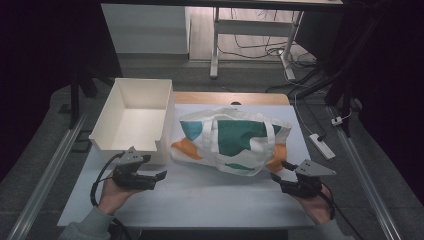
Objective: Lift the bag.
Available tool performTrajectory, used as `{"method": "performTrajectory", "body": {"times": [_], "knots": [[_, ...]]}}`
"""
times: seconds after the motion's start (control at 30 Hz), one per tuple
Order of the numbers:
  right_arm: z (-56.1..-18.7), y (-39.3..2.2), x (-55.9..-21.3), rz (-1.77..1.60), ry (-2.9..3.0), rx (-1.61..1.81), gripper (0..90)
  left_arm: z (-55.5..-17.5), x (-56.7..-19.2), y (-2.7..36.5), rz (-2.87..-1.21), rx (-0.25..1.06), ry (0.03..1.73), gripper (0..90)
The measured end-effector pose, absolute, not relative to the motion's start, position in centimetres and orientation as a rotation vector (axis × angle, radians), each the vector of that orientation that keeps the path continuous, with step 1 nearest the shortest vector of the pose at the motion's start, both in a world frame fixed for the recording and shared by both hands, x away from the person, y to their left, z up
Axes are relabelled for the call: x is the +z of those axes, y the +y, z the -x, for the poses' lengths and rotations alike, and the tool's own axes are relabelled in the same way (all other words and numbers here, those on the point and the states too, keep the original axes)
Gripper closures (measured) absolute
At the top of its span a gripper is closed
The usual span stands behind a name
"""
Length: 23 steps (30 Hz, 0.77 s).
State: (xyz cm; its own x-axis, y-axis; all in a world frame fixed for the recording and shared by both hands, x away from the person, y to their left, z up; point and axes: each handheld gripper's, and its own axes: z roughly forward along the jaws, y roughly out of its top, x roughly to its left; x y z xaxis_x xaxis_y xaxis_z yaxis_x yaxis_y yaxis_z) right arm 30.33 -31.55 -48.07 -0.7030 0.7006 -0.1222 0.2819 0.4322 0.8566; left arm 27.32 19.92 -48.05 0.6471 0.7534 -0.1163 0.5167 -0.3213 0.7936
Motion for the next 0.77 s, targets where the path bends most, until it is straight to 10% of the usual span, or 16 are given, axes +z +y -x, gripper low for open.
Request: {"method": "performTrajectory", "body": {"times": [0.77], "knots": [[-30.4,-31.3,-49.2,-0.822,2.261,1.167,38.5,-27.2,-49.0,19.5,-2.031,0.328,0.996,14.3]]}}
